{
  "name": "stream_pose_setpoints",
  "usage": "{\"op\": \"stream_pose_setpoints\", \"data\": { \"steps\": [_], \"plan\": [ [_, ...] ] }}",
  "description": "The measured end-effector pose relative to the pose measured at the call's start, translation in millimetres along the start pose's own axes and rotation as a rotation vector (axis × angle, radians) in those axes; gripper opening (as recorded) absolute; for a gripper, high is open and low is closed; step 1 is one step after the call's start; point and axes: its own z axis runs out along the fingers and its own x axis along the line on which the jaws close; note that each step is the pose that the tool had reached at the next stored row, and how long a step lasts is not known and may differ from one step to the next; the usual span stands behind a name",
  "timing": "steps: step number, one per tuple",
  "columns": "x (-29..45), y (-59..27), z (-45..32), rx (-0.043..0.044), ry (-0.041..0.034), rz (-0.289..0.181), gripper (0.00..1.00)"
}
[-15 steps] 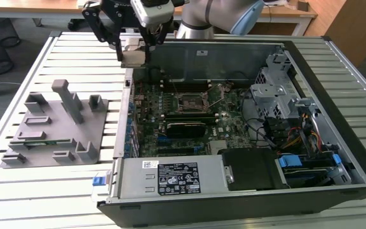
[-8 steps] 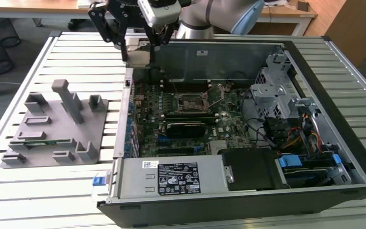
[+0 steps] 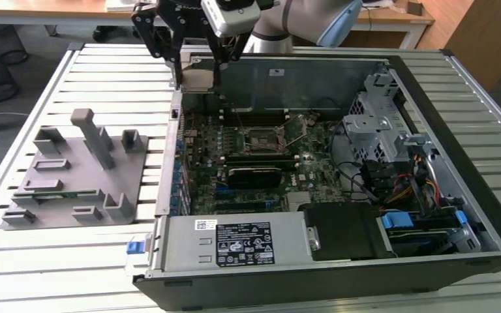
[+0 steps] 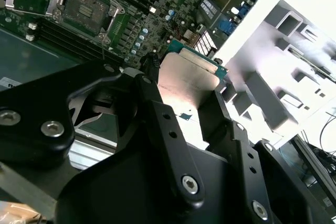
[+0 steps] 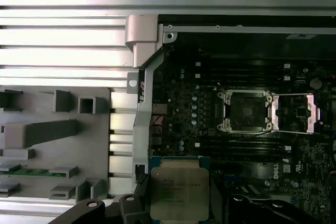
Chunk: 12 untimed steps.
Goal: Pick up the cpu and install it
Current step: 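Pick up the cpu and move it towards the insertion slot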
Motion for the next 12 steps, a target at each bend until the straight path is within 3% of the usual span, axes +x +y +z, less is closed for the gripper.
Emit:
{"op": "stream_pose_setpoints", "data": {
  "steps": [12],
  "plan": [
    [-14.7, 5.9, -0.2, -0.0001, 0.0, 0.0, 0.54]
  ]
}}
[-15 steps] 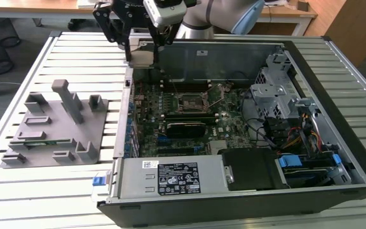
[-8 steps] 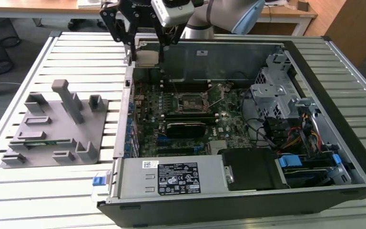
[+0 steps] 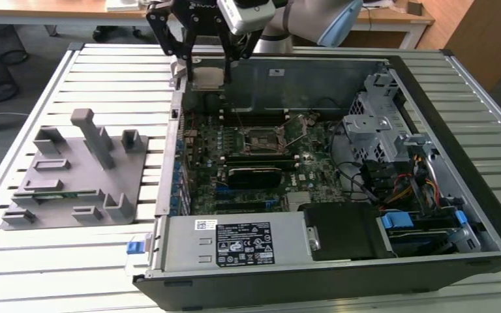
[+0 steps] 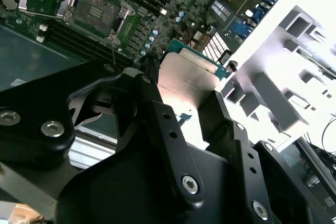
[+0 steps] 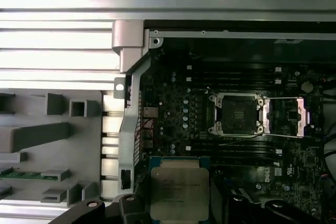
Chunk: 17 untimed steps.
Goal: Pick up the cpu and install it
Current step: 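Pick up the cpu and move it towards the insertion slot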
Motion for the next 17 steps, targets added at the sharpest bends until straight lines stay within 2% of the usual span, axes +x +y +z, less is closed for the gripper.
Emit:
{"op": "stream_pose_setpoints", "data": {
  "steps": [17],
  "plan": [
    [-22.7, 2.8, -0.6, 0.0, 0.0, 0.0, 0.54]
  ]
}}
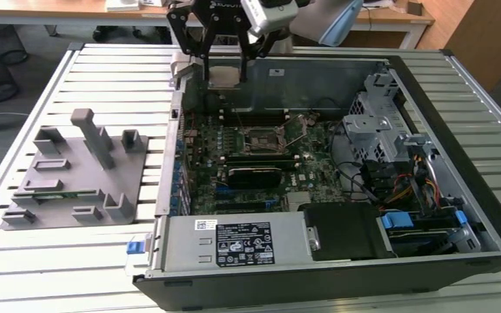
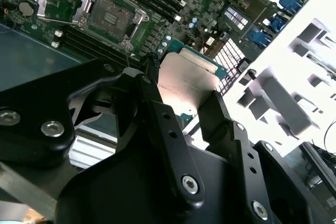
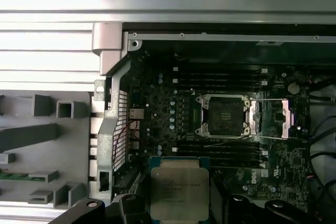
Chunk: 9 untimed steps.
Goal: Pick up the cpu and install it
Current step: 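Pick up the cpu and move it towards the insertion slot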
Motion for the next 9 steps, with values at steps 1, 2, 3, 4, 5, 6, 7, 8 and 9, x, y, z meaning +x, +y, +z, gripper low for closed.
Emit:
{"op": "stream_pose_setpoints", "data": {
  "steps": [1, 2, 3, 4, 5, 6, 7, 8, 9],
  "plan": [
    [-1.5, 0.3, 0.0, 0.0, -0.0001, 0.0, 0.54],
    [-3.0, 0.7, 0.0, 0.0, 0.0, 0.0, 0.54],
    [-4.4, 1.1, 0.0, 0.0, 0.0, 0.0, 0.54],
    [-5.8, 1.6, 0.0, 0.0, 0.0, 0.0, 0.54],
    [-6.7, 2.0, 0.0, 0.0, 0.0, 0.0, 0.54],
    [-7.5, 2.4, 0.1, 0.0, 0.0, 0.0, 0.54],
    [-8.2, 2.7, 0.1, 0.0, 0.0, 0.0, 0.54],
    [-8.8, 3.0, 0.2, 0.0, 0.0, 0.0, 0.54],
    [-9.8, 3.4, 0.2, 0.0, 0.0, 0.0, 0.54]
  ]
}}
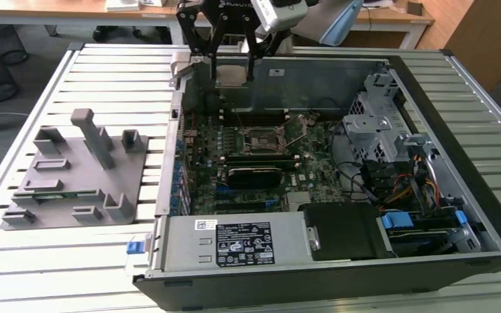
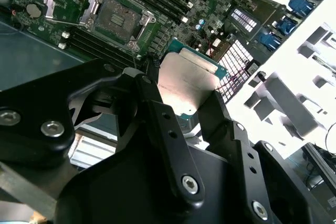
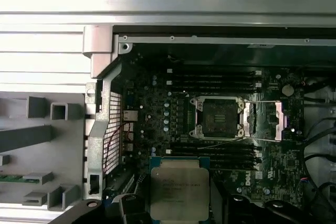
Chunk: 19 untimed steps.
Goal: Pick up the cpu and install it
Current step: 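Pick up the cpu and move it towards the insertion slot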
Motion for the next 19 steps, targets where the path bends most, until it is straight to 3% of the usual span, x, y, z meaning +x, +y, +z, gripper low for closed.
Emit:
{"op": "stream_pose_setpoints", "data": {
  "steps": [19],
  "plan": [
    [-24.9, 2.8, 0.0, 0.0, 0.0, 0.0, 0.54]
  ]
}}
